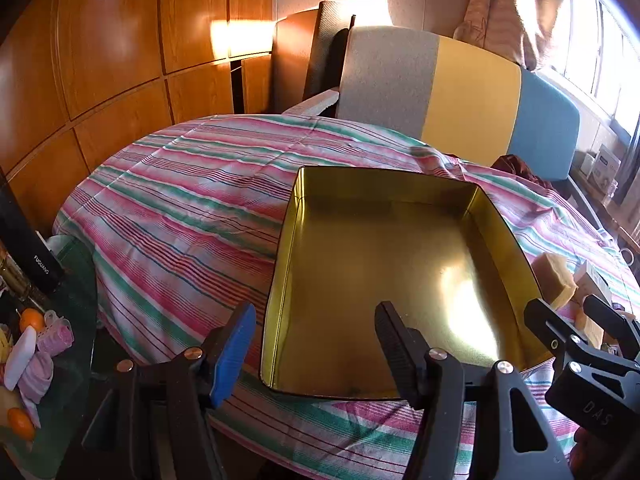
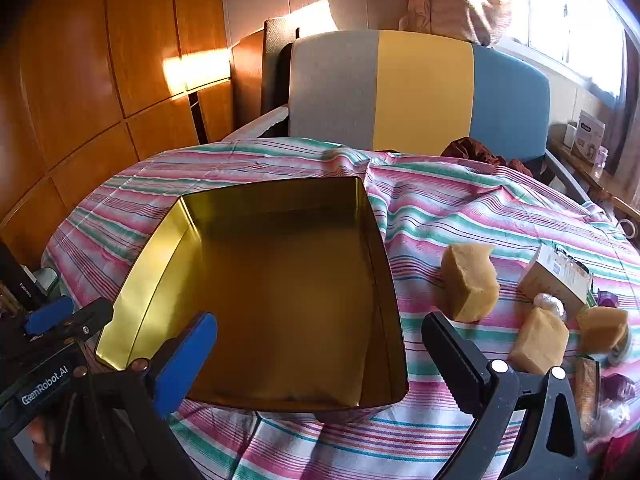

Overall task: Organize objects
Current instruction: 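Move both tools from the gold tray toward the scattered sponges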

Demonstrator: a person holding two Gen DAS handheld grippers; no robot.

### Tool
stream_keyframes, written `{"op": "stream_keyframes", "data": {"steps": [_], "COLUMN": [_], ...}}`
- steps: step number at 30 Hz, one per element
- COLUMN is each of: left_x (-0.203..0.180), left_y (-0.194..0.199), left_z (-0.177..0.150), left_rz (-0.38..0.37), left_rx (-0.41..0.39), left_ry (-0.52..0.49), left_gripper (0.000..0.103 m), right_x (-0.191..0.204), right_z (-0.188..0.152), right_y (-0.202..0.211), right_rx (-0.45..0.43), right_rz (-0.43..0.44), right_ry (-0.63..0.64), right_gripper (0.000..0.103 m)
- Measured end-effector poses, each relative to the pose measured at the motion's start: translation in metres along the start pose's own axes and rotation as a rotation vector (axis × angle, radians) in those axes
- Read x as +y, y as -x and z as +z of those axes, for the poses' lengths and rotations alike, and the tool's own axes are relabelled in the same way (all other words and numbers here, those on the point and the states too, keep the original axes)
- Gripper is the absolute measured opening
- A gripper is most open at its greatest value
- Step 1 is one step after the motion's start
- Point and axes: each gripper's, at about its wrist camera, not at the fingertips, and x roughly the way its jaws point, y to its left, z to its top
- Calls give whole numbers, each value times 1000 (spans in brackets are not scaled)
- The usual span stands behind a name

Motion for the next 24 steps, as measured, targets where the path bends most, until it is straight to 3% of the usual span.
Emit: {"op": "stream_keyframes", "data": {"steps": [11, 24], "left_x": [-16, -41], "left_y": [-11, -15], "left_z": [-2, -15], "left_rz": [-39, -267], "left_rx": [49, 137], "left_ry": [-43, -110], "left_gripper": [63, 63], "right_x": [-18, -42], "right_z": [-6, -15], "right_y": [-7, -5], "right_rx": [14, 15], "right_rz": [6, -1], "right_ry": [-30, -68], "right_gripper": [103, 103]}}
